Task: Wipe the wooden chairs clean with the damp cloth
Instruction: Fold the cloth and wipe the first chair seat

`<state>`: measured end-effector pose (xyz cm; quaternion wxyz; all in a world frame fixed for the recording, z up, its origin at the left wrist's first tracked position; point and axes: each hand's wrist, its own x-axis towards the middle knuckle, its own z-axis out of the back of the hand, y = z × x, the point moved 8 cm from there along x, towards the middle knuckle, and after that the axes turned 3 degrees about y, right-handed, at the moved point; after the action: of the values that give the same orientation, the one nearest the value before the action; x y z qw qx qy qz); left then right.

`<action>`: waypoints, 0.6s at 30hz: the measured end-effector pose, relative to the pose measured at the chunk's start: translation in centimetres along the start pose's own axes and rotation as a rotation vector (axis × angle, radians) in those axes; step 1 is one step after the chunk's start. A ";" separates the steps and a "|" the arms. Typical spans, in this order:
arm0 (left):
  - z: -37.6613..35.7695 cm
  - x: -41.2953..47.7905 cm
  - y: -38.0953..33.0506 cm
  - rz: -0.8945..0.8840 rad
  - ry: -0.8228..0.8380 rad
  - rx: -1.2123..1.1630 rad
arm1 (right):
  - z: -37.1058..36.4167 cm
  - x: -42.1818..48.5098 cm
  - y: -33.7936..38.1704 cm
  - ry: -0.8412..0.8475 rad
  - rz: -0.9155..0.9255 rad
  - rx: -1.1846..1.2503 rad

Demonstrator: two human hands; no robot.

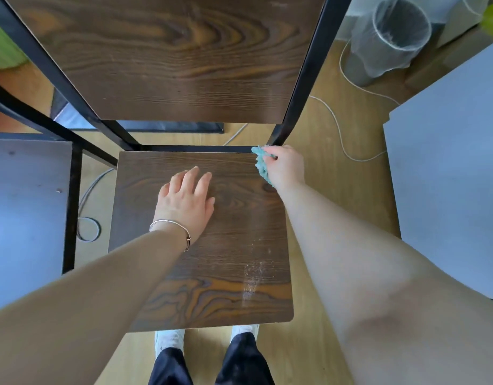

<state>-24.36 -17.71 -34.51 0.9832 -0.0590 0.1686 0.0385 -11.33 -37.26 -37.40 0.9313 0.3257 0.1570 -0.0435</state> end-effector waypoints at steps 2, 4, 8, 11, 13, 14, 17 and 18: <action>-0.2 -0.1 0.4 0.019 0.011 0.007 | -0.5 -0.2 0.0 0.018 -0.022 -0.005; -0.4 -0.5 0.5 0.027 0.020 0.002 | -0.4 -0.3 0.1 0.054 -0.030 -0.023; -0.6 -1.8 0.4 0.017 0.041 -0.012 | -0.7 -2.1 -0.1 0.188 0.006 -0.066; -1.0 -3.1 0.1 0.020 0.063 -0.011 | -1.8 -5.7 -0.7 0.256 0.094 -0.155; -1.1 -4.1 -0.3 0.022 0.076 -0.021 | -2.7 -8.5 -1.5 0.317 0.134 -0.152; -1.3 -4.6 -0.5 0.022 0.085 -0.020 | -3.1 -9.9 -2.0 0.343 0.146 -0.147; -1.8 -6.3 -1.4 0.000 0.103 -0.016 | -4.5 -14.4 -3.5 0.386 0.183 -0.157; -2.0 -6.9 -1.7 -0.013 0.106 -0.017 | -4.9 -15.9 -3.9 0.394 0.202 -0.157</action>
<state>-31.30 -20.05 -33.90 0.9726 -0.0701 0.2197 0.0305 -28.41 -37.61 -38.28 0.9048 0.2685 0.3052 0.1268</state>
